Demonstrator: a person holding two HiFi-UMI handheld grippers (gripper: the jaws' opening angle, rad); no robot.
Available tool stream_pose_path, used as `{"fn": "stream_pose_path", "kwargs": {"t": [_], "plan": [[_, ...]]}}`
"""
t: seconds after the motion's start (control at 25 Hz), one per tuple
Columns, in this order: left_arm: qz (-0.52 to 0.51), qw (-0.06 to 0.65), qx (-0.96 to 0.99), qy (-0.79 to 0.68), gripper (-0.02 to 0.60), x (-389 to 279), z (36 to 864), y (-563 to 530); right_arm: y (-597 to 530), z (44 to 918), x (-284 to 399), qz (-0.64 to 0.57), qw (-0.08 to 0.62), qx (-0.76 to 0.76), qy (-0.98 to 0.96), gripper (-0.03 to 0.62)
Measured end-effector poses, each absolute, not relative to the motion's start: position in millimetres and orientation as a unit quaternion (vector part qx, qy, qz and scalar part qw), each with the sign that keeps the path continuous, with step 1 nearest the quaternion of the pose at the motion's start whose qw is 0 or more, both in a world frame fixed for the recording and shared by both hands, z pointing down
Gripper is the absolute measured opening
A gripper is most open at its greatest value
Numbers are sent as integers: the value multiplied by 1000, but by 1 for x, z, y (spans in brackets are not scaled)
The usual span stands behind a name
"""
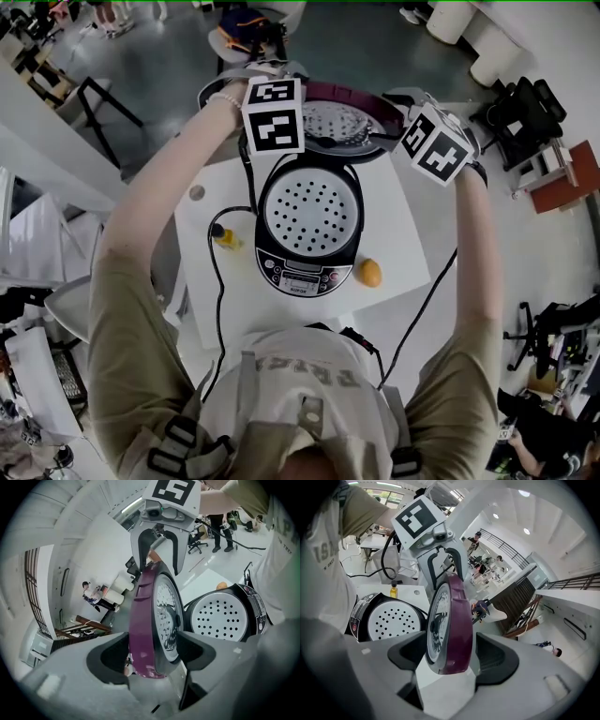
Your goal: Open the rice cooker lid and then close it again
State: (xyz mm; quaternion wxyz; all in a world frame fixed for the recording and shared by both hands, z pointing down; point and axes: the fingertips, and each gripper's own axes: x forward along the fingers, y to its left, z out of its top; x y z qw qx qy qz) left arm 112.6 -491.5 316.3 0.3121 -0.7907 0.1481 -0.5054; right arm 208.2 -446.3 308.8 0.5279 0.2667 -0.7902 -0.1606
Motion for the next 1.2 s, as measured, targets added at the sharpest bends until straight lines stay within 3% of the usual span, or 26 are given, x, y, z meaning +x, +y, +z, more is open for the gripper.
{"fn": "stream_pose_path", "kwargs": {"t": [1.2], "plan": [[-507,319,-793,111,373,92,331,-412,-372,326,192,-150,528,261,-794,324]]}}
